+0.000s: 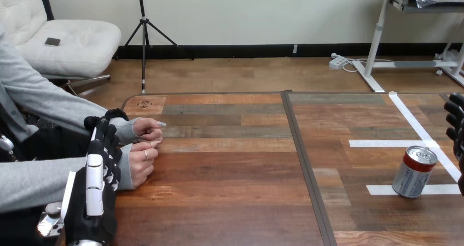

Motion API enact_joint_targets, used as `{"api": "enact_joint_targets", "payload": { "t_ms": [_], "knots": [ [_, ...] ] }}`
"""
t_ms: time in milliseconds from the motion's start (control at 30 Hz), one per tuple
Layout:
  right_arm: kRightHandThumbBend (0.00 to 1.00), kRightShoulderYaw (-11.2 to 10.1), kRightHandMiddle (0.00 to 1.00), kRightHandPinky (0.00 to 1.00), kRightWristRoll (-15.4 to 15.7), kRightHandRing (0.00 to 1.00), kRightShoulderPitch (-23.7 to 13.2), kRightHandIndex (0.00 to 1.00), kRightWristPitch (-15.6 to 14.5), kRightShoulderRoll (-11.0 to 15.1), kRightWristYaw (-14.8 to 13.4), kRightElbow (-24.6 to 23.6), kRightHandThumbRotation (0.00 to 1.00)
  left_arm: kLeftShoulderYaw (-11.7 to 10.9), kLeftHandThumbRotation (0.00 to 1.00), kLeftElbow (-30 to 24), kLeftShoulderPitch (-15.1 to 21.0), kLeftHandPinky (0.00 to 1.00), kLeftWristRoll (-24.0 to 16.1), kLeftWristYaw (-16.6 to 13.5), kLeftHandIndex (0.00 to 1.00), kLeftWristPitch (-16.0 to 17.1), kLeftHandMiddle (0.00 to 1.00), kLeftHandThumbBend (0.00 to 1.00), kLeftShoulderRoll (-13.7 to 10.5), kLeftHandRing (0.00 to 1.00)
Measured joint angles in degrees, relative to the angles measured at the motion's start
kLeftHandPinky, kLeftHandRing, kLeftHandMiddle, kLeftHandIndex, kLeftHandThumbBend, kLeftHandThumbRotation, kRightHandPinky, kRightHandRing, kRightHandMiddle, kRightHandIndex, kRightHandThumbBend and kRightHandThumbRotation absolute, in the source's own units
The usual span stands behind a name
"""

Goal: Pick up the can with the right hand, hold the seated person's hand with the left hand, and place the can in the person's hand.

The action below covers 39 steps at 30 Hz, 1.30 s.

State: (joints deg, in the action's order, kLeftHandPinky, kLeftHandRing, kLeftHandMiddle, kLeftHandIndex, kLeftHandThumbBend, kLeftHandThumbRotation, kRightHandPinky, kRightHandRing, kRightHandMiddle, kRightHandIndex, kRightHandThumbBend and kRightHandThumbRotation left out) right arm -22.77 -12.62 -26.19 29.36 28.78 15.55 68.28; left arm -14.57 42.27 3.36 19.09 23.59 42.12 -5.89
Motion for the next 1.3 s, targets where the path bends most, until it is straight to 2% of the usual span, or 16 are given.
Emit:
{"api": "enact_joint_targets", "payload": {
  "t_ms": [367, 567, 667, 700, 800, 967, 1067, 1300],
  "knots": [
    [0.97, 0.1, 0.93, 0.97, 1.2, 0.96, 0.0, 0.92, 0.0, 0.0, -1.0, 0.7, 0.99, 0.0, 1.0, 0.0, 0.0, 1.0, -0.1, 0.0, 0.97, 0.0, 0.98, 0.51, 0.0, 1.0],
    [0.95, 0.1, 0.93, 0.99, 1.3, 0.96, 0.0, 0.91, 0.0, 0.0, -0.5, 1.2, 0.92, 0.0, 1.0, 0.0, 0.0, 1.0, 0.0, 0.0, 0.97, 0.0, 0.98, 0.51, 0.0, 1.0],
    [0.88, 0.1, 0.92, 0.99, 1.2, 0.95, 0.0, 0.9, -0.1, 0.0, -0.3, 1.5, 0.88, 0.0, 1.0, 0.0, 0.0, 1.0, 0.0, 0.0, 0.97, 0.0, 0.98, 0.51, 0.0, 1.0],
    [0.78, 0.1, 0.92, 0.99, 1.2, 0.95, 0.0, 0.9, -0.3, 0.0, -0.2, 1.6, 0.81, 0.0, 1.0, 0.0, 0.0, 1.0, 0.0, 0.0, 0.97, 0.0, 0.99, 0.51, 0.0, 1.0],
    [0.68, -0.1, 0.92, 1.0, 0.8, 0.96, 0.0, 0.9, -1.7, -0.1, 0.7, 1.8, 0.72, 0.0, 1.0, 0.0, 0.0, 1.0, -0.1, -0.1, 0.97, 0.0, 0.99, 0.5, 0.0, 1.0],
    [0.61, 0.0, 0.92, 0.99, 1.2, 0.95, 0.2, 0.9, -3.1, -0.3, 0.6, 2.3, 0.62, 0.0, 1.0, -0.2, -0.1, 1.0, -0.2, -0.4, 0.97, -0.1, 0.99, 0.5, 0.0, 1.0],
    [0.67, 0.5, 0.91, 0.98, 2.2, 0.95, 0.5, 0.89, -3.3, -0.4, -0.2, 2.3, 0.58, 0.0, 1.0, -0.2, -0.1, 1.0, -0.2, -0.4, 0.97, -0.1, 0.99, 0.49, 0.0, 1.0],
    [0.91, 3.2, 0.9, 0.94, 6.3, 0.93, 1.3, 0.89, -3.3, -0.5, -3.9, 2.3, 0.53, 0.0, 1.0, -0.2, -0.1, 1.0, -0.5, -0.4, 0.97, -0.1, 0.98, 0.49, 0.0, 1.0]
  ]
}}
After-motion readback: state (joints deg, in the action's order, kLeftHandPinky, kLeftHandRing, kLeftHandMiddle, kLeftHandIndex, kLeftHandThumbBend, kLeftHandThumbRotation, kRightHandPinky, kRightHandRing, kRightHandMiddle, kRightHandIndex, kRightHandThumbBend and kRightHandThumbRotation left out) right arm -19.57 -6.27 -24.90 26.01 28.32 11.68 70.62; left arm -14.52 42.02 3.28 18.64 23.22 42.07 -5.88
